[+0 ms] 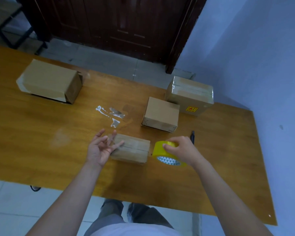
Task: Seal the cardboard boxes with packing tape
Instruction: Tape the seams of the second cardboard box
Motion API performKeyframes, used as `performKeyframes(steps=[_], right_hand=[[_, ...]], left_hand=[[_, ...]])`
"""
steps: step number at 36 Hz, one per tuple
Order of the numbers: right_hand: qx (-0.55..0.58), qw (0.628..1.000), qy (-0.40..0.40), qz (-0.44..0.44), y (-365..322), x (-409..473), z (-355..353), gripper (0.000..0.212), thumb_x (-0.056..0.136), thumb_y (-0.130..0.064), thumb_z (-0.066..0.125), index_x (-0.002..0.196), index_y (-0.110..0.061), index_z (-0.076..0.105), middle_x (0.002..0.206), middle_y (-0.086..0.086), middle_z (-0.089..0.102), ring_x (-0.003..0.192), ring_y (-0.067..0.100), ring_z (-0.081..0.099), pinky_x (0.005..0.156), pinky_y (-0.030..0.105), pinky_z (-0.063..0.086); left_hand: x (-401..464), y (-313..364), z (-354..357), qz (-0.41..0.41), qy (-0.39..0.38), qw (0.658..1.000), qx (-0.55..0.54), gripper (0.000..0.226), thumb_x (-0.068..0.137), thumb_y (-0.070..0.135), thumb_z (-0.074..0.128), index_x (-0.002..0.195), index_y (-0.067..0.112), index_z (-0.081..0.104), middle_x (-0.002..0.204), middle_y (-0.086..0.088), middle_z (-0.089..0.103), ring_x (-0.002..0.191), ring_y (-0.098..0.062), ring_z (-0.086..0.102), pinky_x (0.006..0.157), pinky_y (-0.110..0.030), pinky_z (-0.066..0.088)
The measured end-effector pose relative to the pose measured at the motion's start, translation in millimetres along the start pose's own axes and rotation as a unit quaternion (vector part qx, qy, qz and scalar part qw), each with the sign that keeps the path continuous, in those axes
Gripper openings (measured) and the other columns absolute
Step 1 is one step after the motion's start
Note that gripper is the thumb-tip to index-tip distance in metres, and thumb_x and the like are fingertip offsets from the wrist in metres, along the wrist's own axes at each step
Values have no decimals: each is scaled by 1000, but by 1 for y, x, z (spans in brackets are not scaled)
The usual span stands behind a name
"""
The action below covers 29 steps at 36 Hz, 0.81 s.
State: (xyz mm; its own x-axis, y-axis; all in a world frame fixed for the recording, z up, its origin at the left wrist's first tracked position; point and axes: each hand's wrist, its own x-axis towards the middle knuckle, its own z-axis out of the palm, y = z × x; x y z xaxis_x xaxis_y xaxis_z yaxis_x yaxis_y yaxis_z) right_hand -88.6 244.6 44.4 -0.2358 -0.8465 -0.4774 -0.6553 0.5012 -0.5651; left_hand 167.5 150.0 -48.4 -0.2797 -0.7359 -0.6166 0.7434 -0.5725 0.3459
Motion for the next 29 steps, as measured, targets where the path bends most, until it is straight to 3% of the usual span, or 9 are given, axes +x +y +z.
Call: performKeyframes(steps=[9, 14, 18, 21, 26, 29], right_hand=[[-14, 999, -25, 16, -1, 8, 22, 38, 89, -42, 59, 113, -14, 67, 93, -2, 65, 79, 15, 61, 70, 36, 52], [-49, 998, -26, 8, -1, 11, 22, 47, 89, -44, 58, 125, -13, 61, 117, 1, 63, 98, 16, 59, 83, 32, 53], [-21, 999, -30, 12, 1, 11, 24, 43, 90, -41, 59, 122, -12, 63, 107, 0, 64, 89, 14, 60, 77, 31, 52], [-9, 999, -29, 17, 3, 11, 26, 43, 90, -40, 59, 122, -12, 63, 101, -1, 63, 83, 13, 59, 70, 27, 50], [2, 999, -30, 24, 7, 12, 27, 44, 91, -41, 59, 124, -12, 62, 115, 2, 63, 92, 14, 57, 76, 25, 49], [10, 999, -27, 24, 8, 12, 27, 42, 91, -40, 60, 123, -12, 63, 111, 1, 63, 89, 12, 57, 70, 22, 46]], left_hand=[[-1, 1, 0, -5, 5, 1000, 7, 39, 68, -9, 50, 101, 12, 53, 102, -20, 61, 100, -33, 67, 74, -64, 52], [-2, 7, 5, 21, 3, 997, 80, 34, 79, -14, 47, 100, 13, 53, 95, -17, 60, 95, -28, 68, 74, -59, 55], [-8, 17, 14, 113, 28, 961, 251, 36, 83, -16, 53, 103, 14, 51, 75, -11, 57, 89, -23, 67, 71, -45, 60], [-12, 21, 18, 166, 76, 916, 357, 42, 79, -12, 65, 108, 13, 48, 74, -10, 60, 80, -24, 64, 67, -42, 57], [-14, 22, 18, 189, 92, 883, 420, 43, 80, -8, 67, 112, 14, 49, 73, -6, 65, 77, -20, 63, 67, -37, 54], [-13, 23, 17, 181, 101, 882, 424, 42, 81, -8, 67, 112, 14, 50, 74, -6, 66, 75, -21, 63, 63, -34, 53]])
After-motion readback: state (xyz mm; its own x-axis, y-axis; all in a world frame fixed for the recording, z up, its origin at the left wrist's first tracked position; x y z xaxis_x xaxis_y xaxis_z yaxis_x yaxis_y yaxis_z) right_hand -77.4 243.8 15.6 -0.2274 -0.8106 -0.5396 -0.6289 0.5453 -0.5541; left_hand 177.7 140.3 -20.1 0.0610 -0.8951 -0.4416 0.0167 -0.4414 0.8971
